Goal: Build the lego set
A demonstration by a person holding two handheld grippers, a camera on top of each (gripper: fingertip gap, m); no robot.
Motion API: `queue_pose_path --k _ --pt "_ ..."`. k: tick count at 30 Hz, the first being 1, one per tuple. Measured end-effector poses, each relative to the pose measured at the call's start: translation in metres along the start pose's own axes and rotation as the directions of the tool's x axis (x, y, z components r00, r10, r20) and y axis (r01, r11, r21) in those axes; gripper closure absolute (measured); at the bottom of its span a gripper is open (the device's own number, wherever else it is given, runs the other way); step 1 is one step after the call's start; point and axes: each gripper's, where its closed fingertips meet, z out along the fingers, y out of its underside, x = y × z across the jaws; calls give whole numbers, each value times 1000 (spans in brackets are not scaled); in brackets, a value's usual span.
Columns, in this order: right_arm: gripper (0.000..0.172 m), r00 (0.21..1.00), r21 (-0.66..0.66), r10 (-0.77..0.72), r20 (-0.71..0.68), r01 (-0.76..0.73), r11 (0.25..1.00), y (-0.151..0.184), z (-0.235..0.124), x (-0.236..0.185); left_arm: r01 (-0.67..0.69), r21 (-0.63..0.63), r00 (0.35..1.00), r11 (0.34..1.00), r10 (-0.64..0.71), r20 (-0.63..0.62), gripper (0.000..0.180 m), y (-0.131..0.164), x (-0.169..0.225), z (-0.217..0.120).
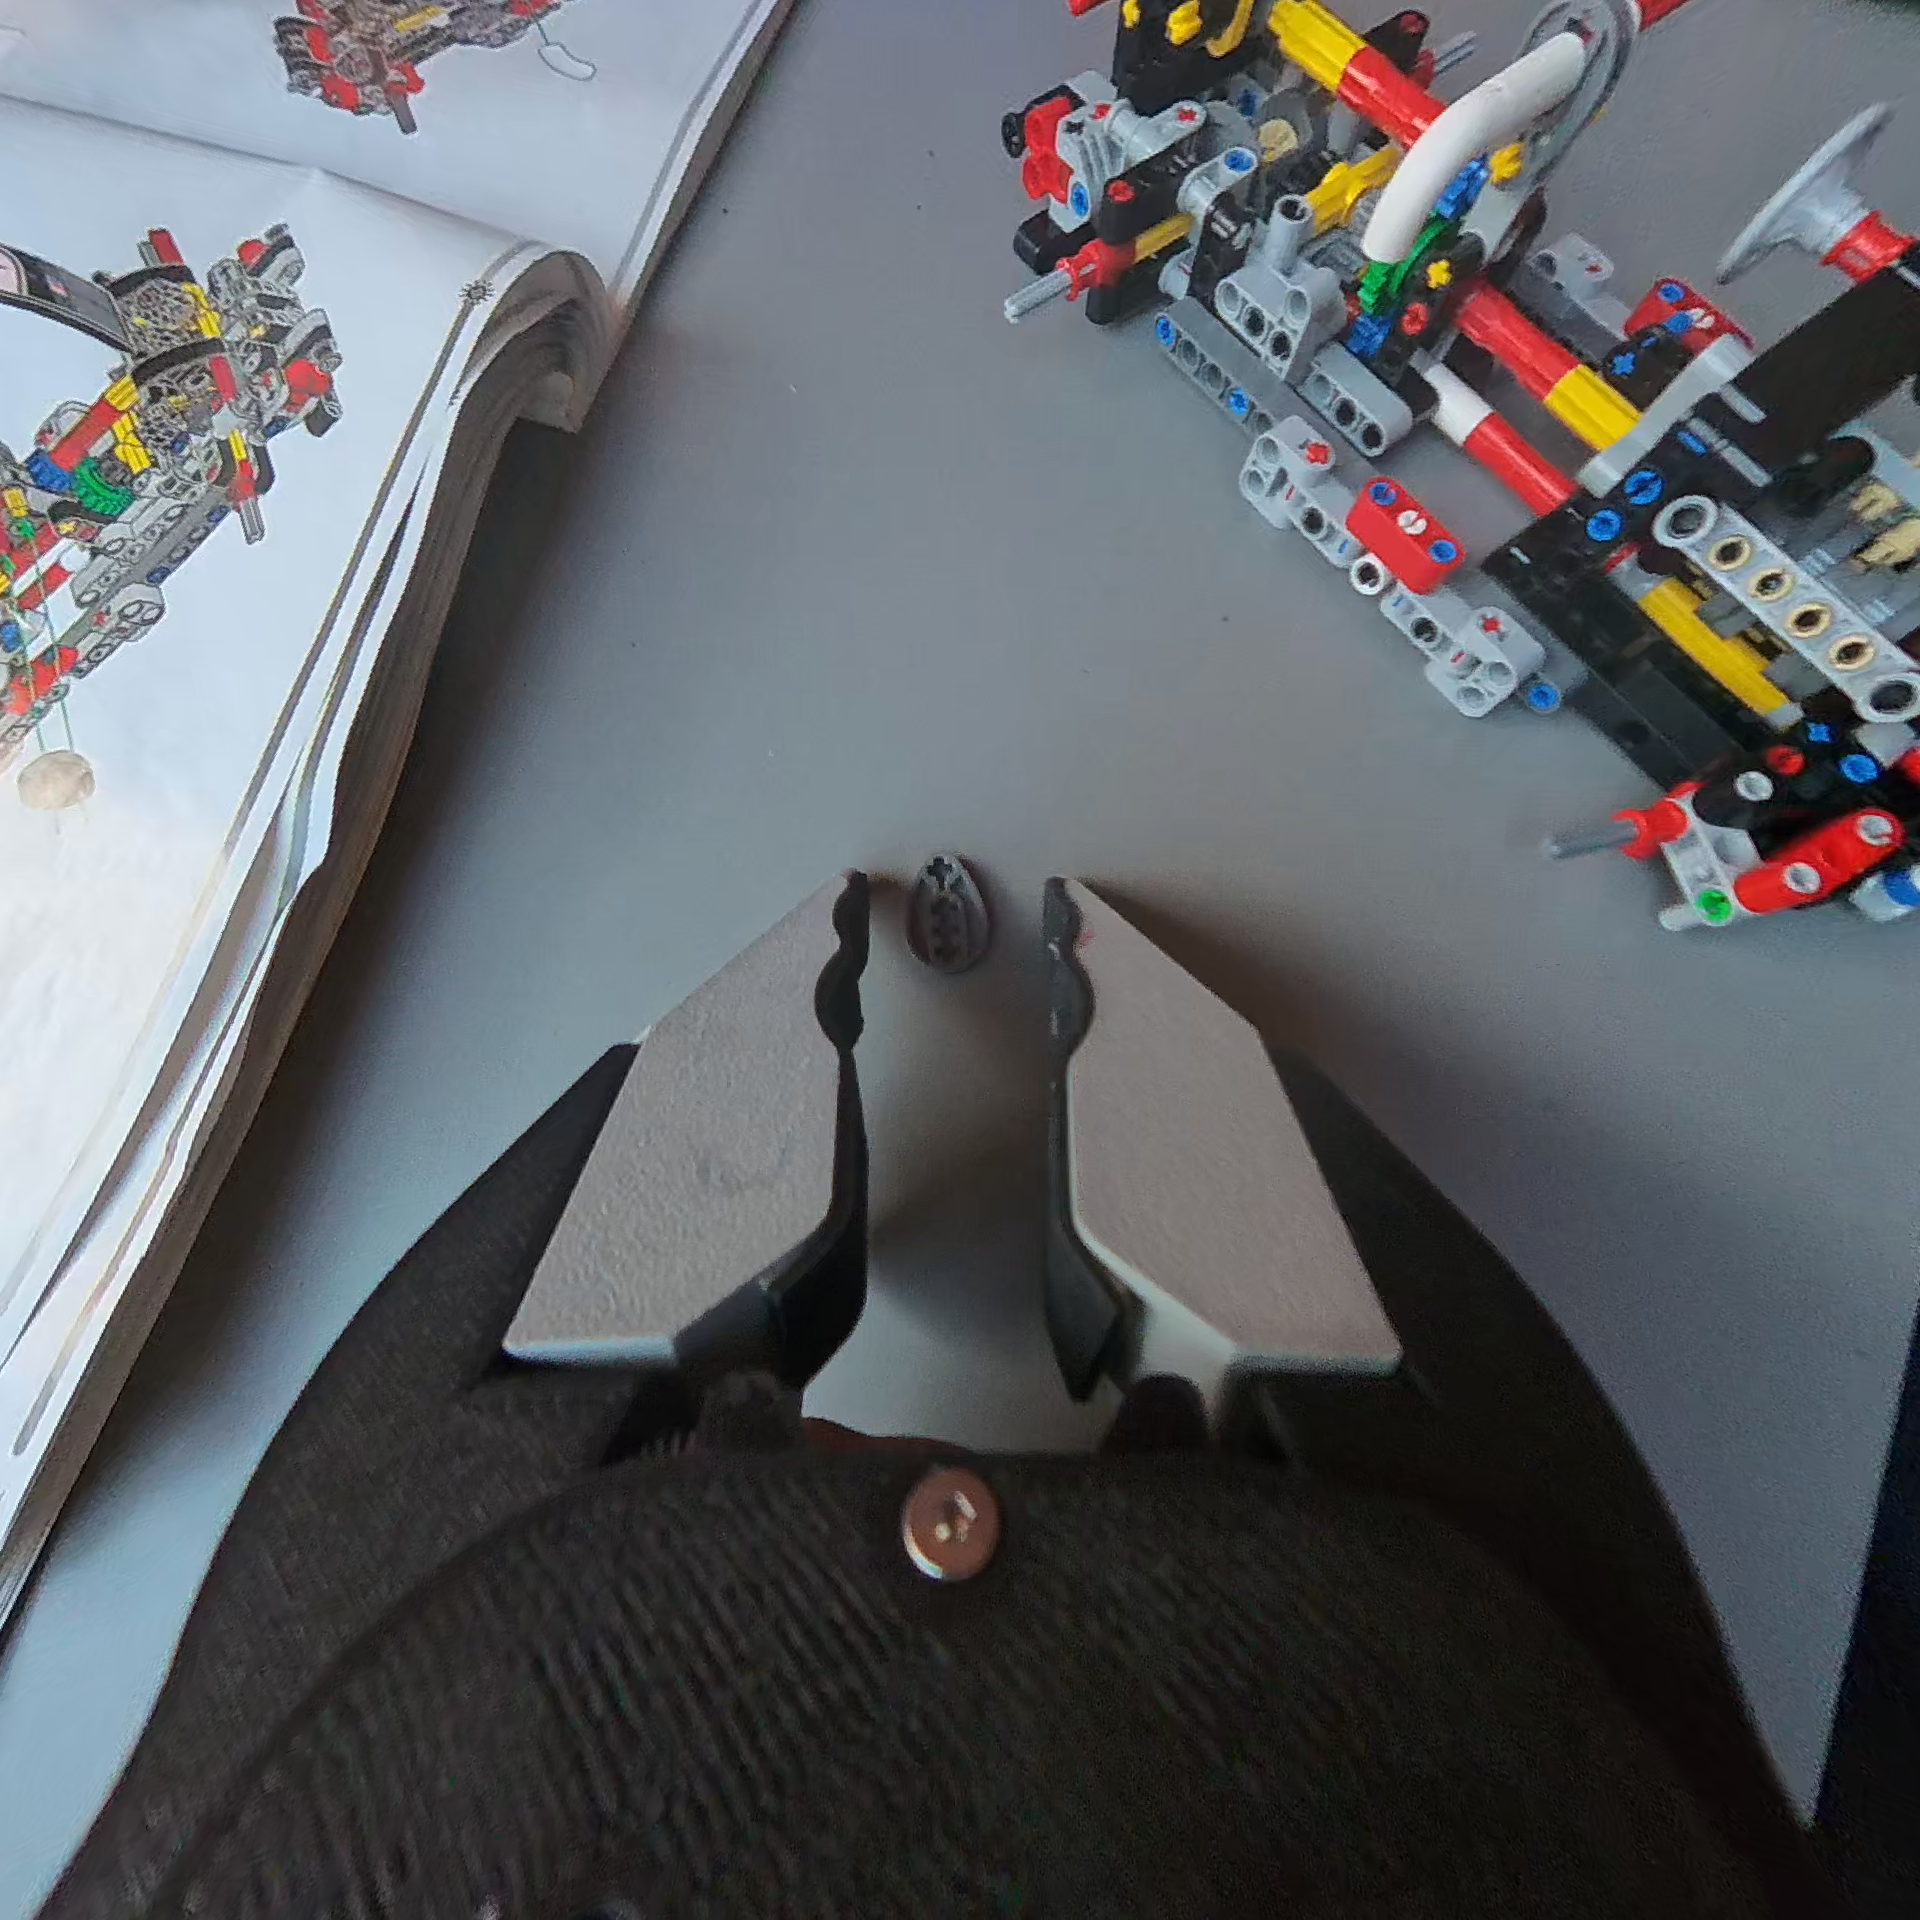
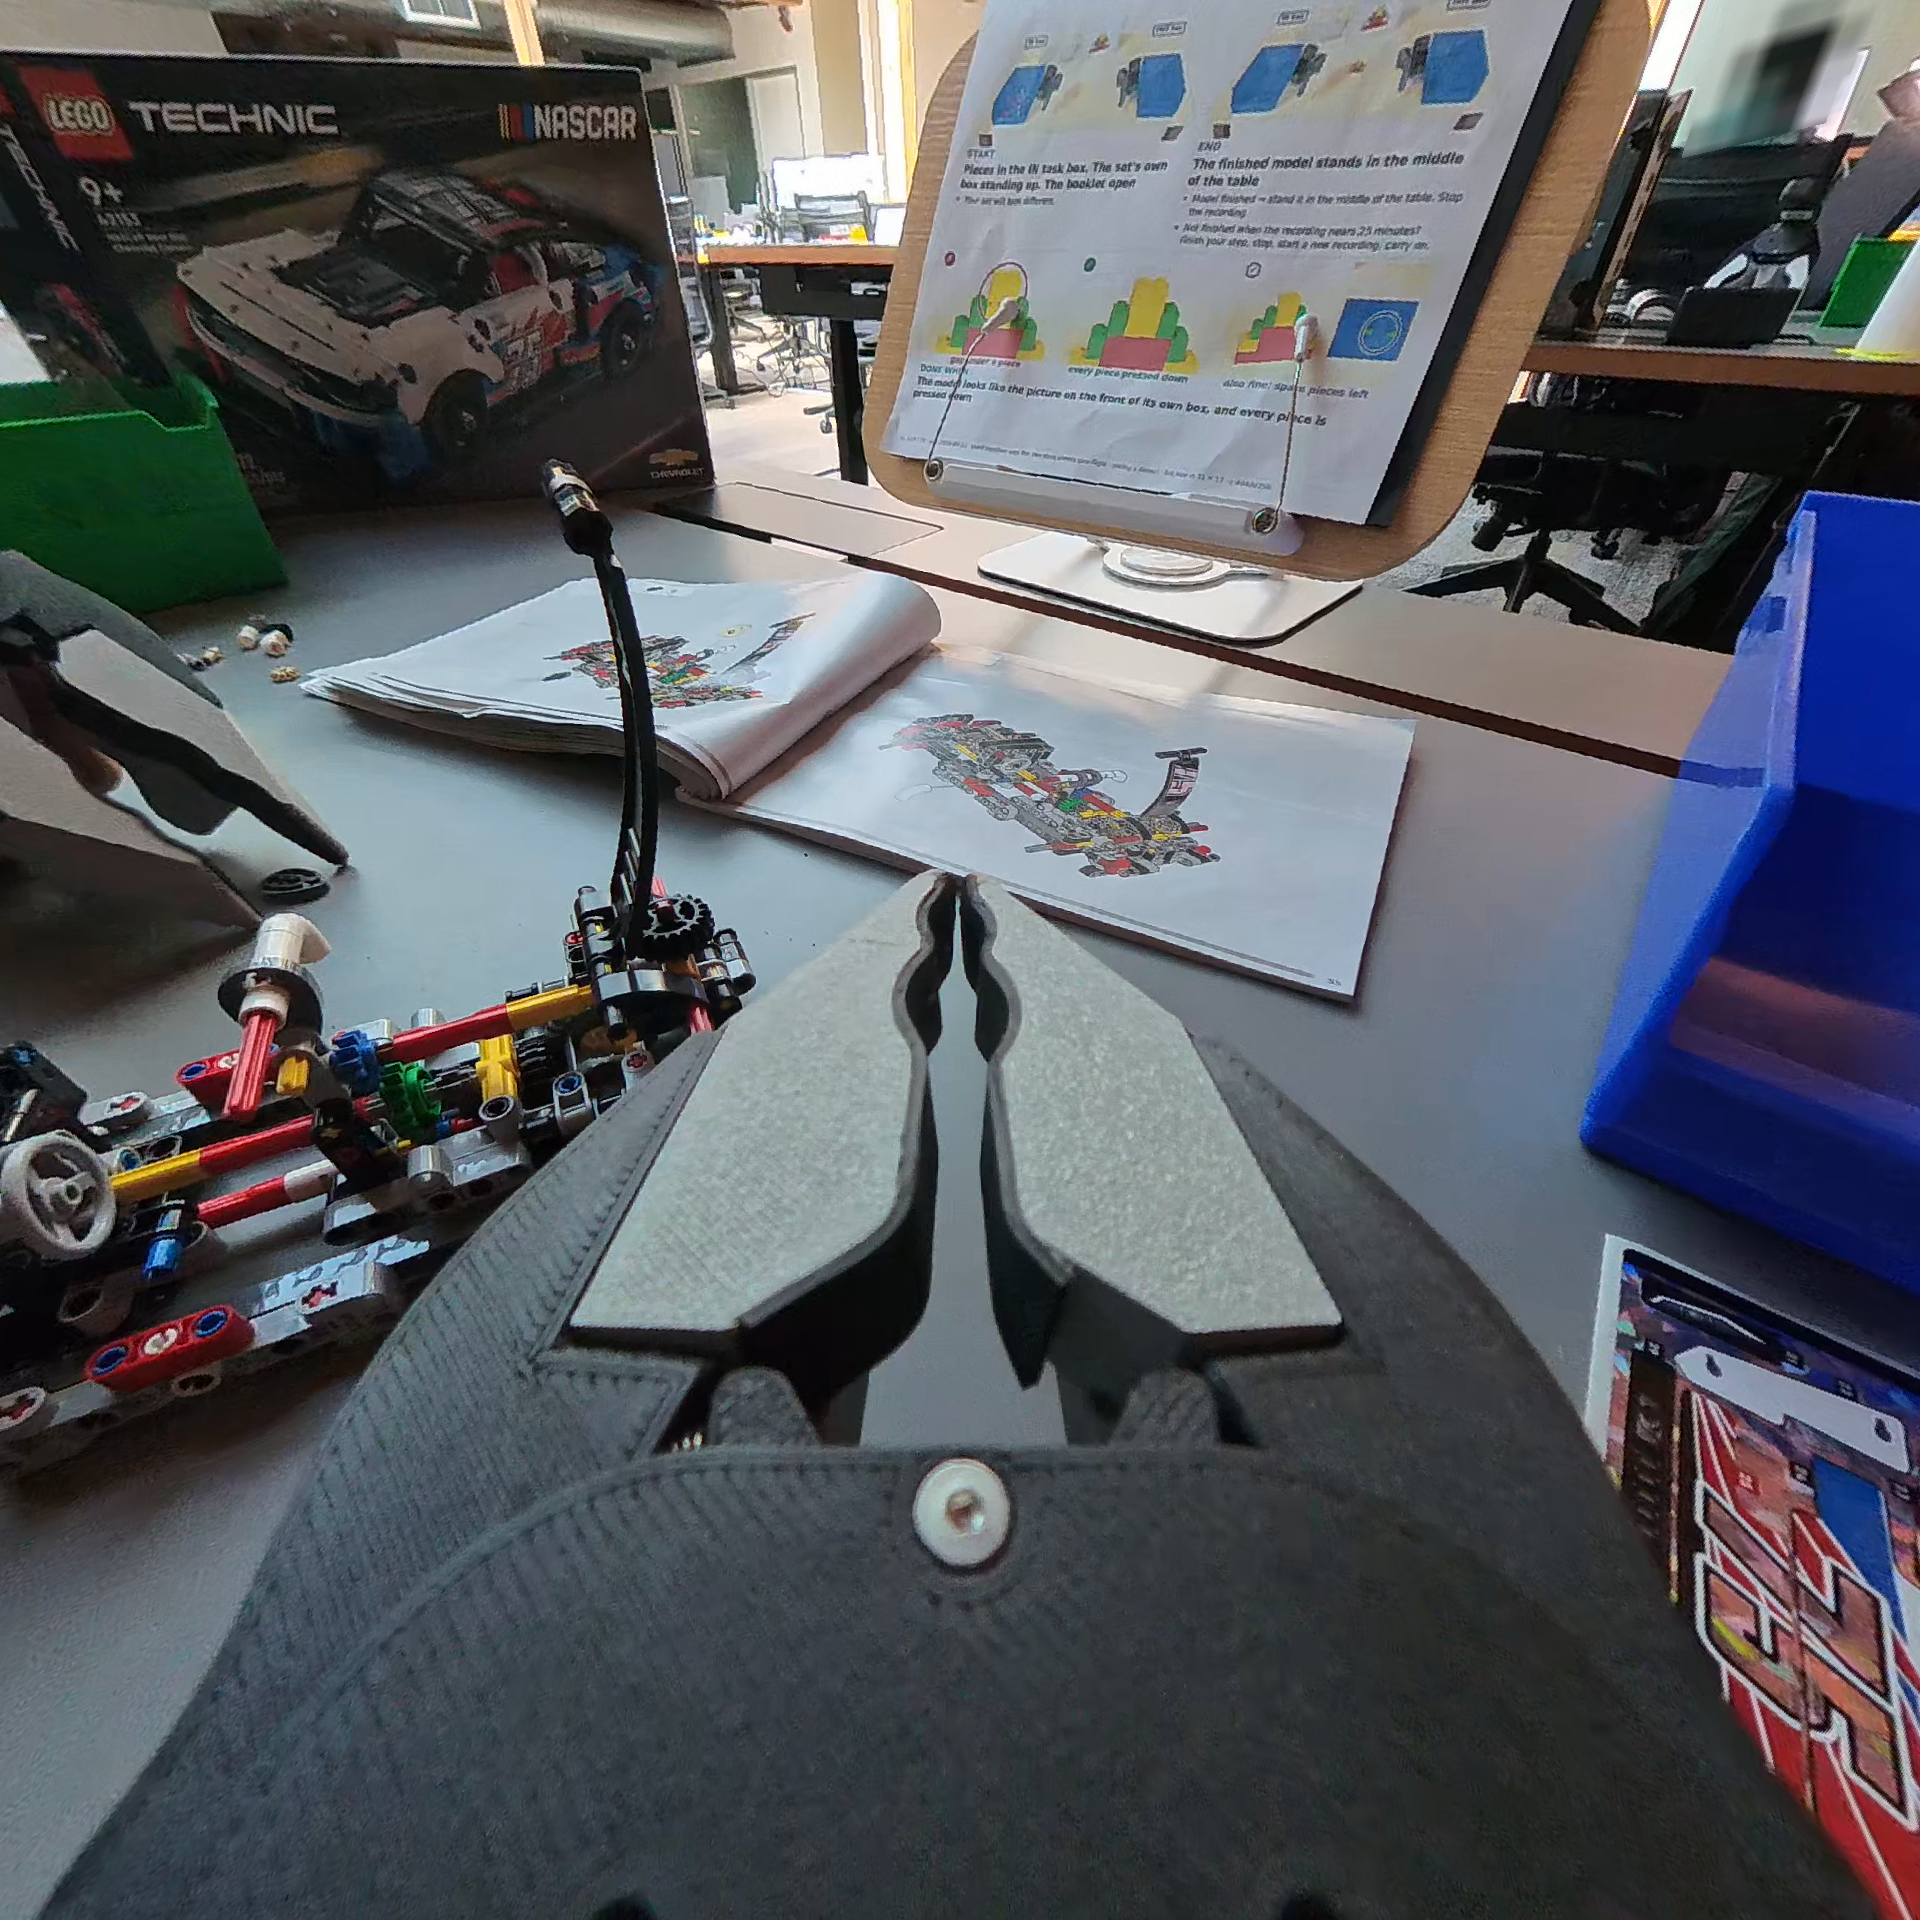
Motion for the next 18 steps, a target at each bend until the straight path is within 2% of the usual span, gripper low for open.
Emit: queue_pose_path --k 3,10,18 --pt "172 1000 5 10 0 -10 1000 -1 0 1 28 0 999 1000 -28 25 168 0 -5 0" --pt "172 1000 13 27 10 -27 1000 -2 0 2 20 -1 999 1000 -20 29 169 0 -5 0" --pt "172 999 34 15 38 -16 999 -5 4 -1 -87 18 992 996 84 93 169 -5 -7 -1"
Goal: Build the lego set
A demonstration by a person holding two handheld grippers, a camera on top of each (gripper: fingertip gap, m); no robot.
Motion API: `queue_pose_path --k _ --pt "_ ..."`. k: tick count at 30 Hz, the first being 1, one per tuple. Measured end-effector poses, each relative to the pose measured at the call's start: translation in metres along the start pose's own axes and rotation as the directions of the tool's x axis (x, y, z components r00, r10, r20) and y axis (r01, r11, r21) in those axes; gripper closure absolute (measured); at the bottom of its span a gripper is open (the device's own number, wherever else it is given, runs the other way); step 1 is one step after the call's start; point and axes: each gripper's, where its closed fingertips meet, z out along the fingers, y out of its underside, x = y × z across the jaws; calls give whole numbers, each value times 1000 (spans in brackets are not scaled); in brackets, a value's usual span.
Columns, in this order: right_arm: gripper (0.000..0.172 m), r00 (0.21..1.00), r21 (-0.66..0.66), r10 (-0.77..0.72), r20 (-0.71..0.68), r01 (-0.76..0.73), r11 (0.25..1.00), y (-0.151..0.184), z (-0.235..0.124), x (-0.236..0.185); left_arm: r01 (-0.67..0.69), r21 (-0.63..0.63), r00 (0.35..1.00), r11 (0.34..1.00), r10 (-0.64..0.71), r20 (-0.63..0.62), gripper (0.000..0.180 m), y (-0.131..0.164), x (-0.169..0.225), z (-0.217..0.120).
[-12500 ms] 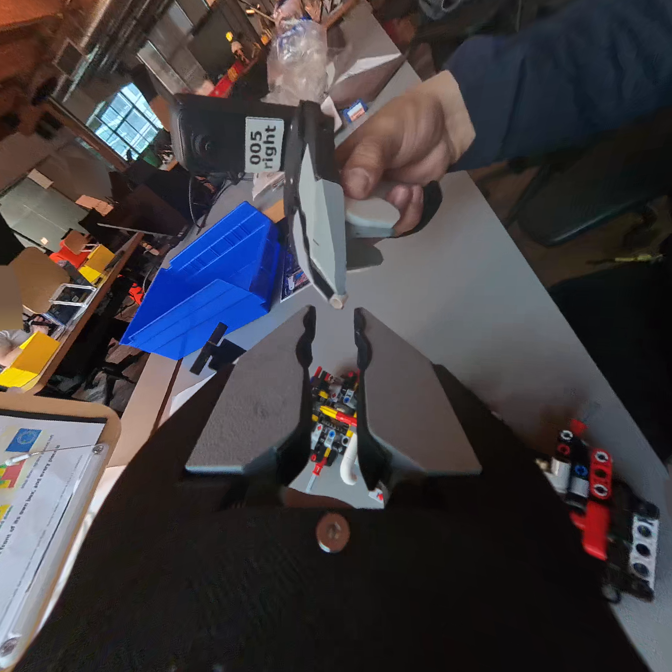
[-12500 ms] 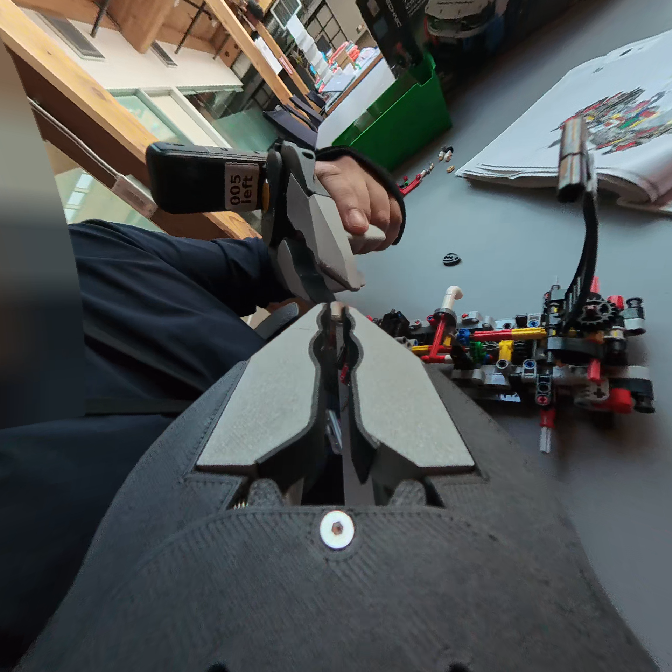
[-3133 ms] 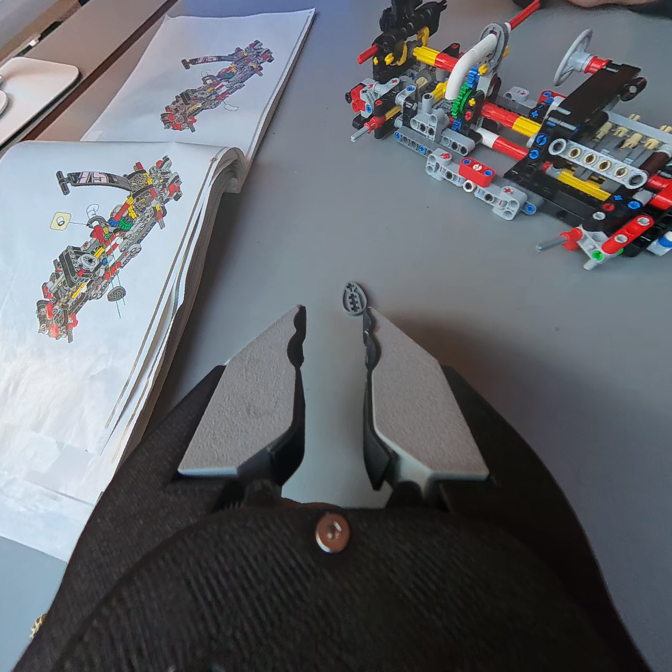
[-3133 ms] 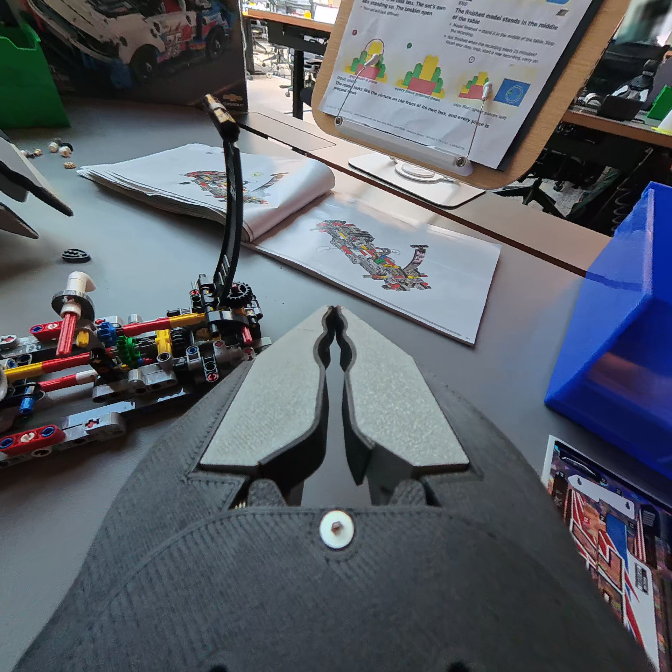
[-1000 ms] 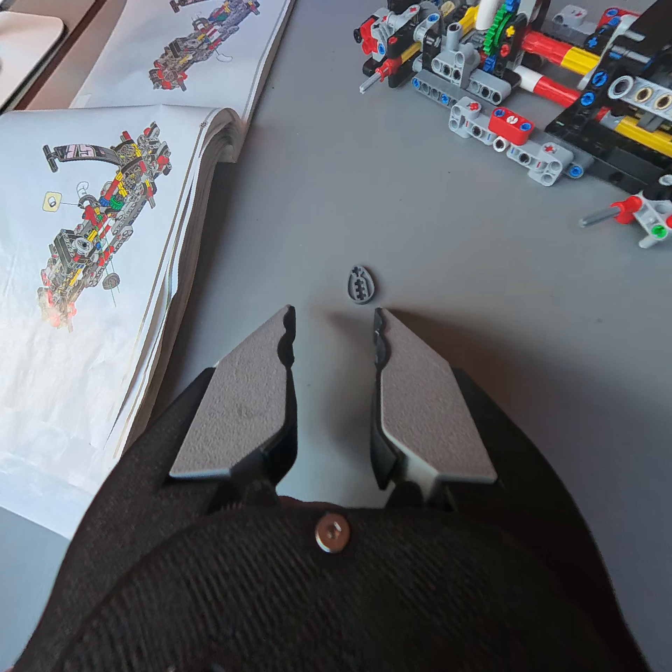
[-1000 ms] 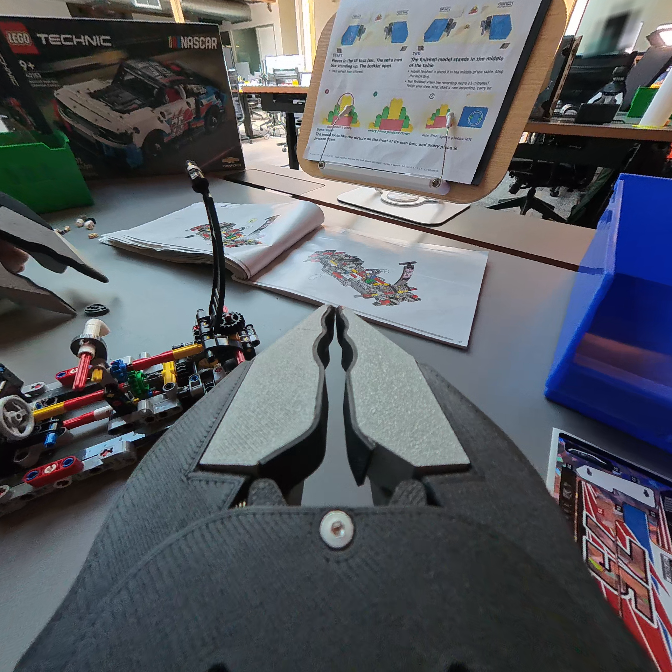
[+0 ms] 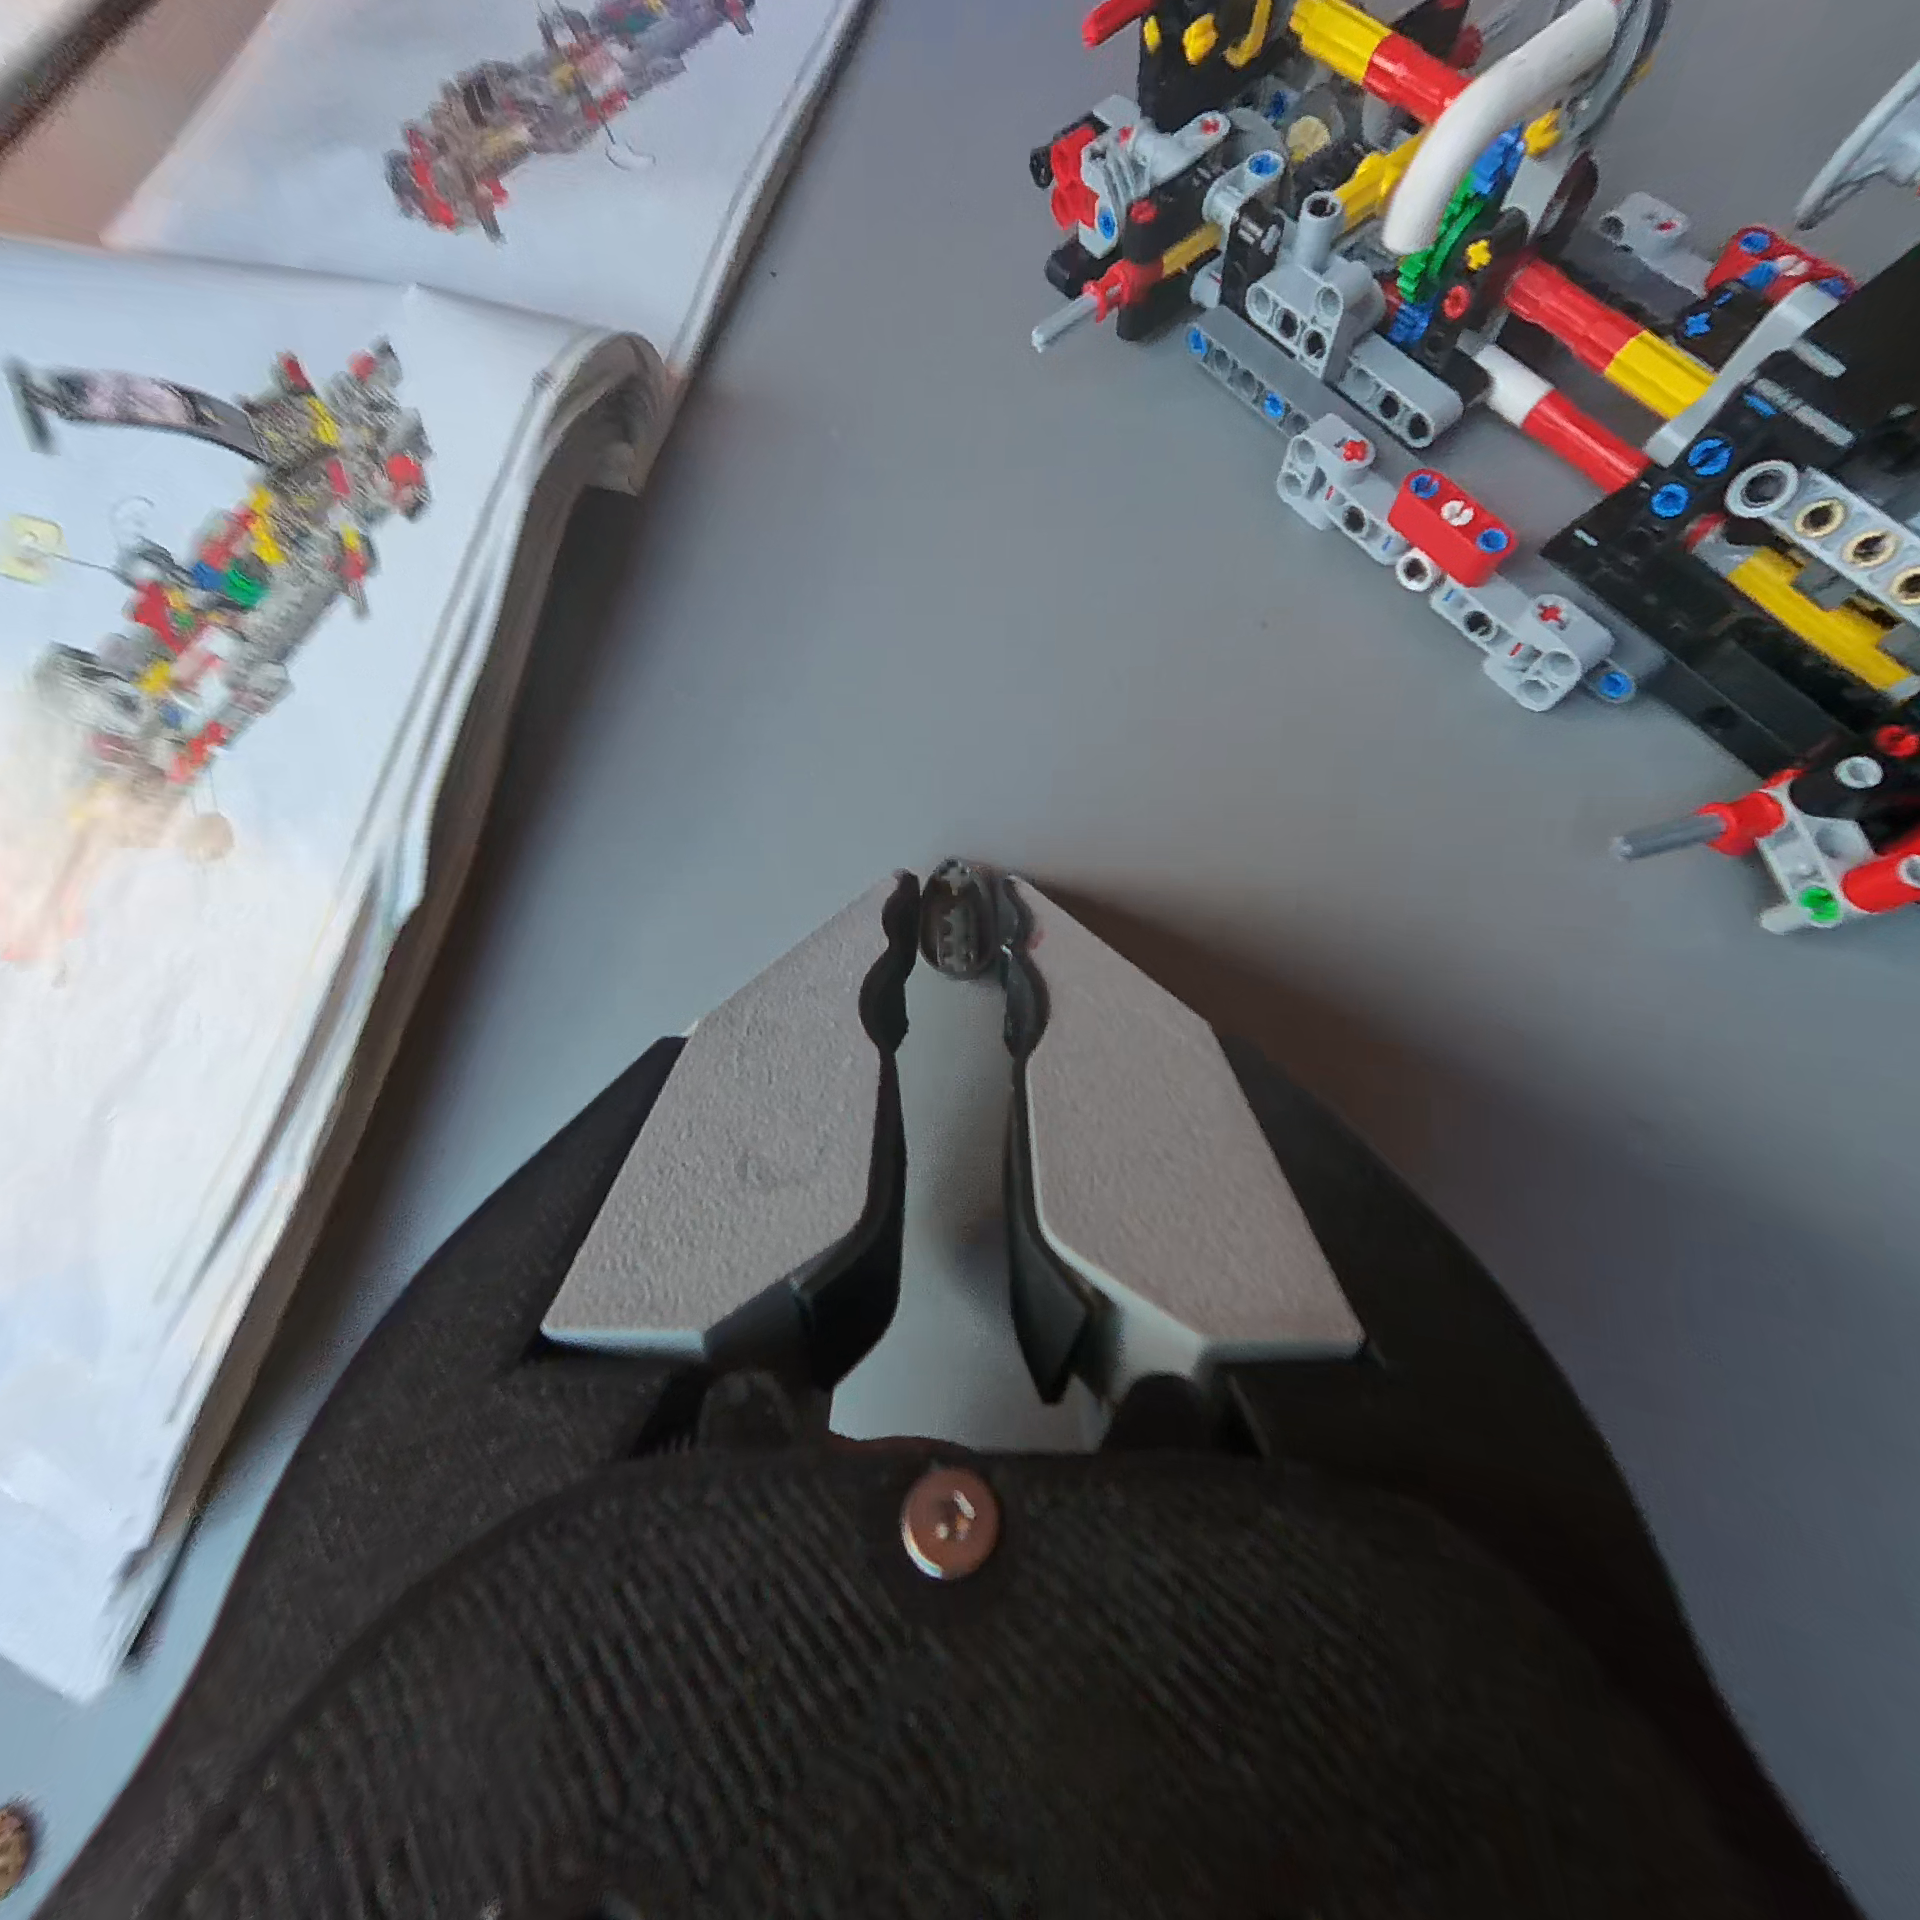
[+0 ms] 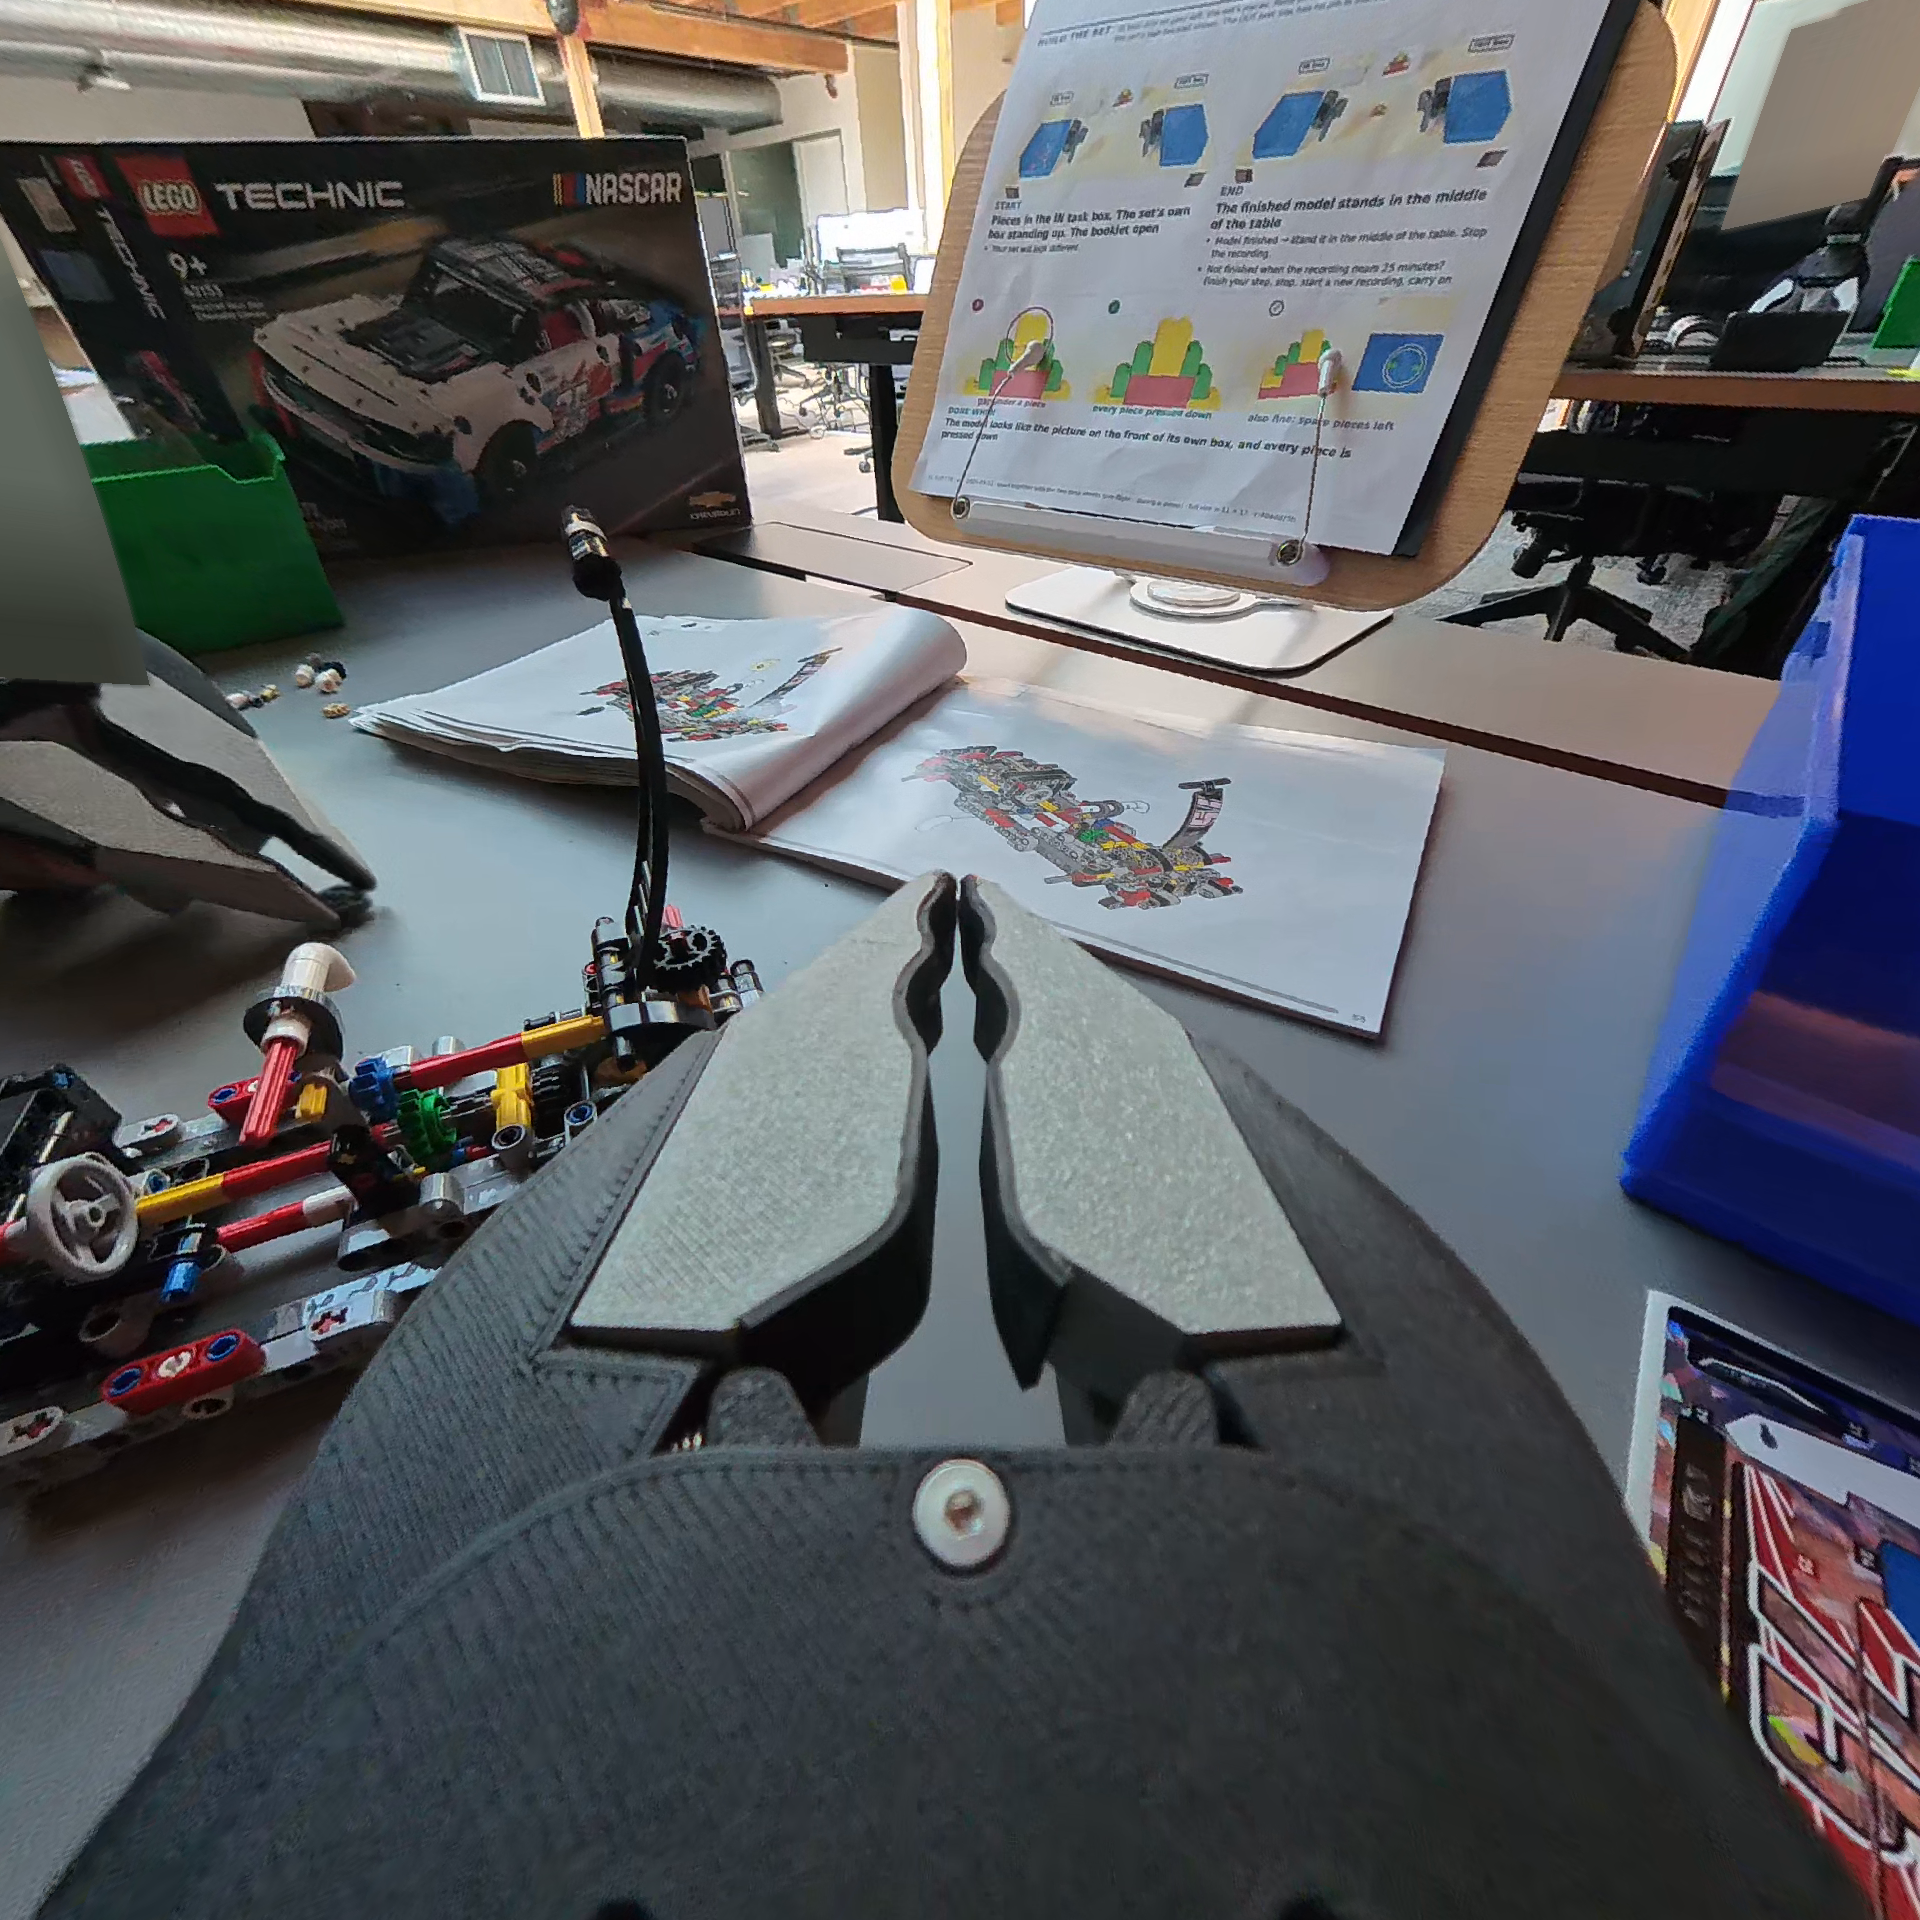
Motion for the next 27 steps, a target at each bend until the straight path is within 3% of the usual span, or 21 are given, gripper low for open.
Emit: queue_pose_path --k 6,12,27 --pt "172 999 10 -42 -34 42 999 -2 1 3 -145 123 980 982 125 158 169 -18 -12 -12" --pt "172 995 0 -72 -73 72 997 -1 2 7 -229 63 957 971 213 194 169 -8 -12 -11" --pt "172 988 0 -92 -120 92 996 -2 4 14 -206 66 952 976 185 243 169 -7 -22 -16"
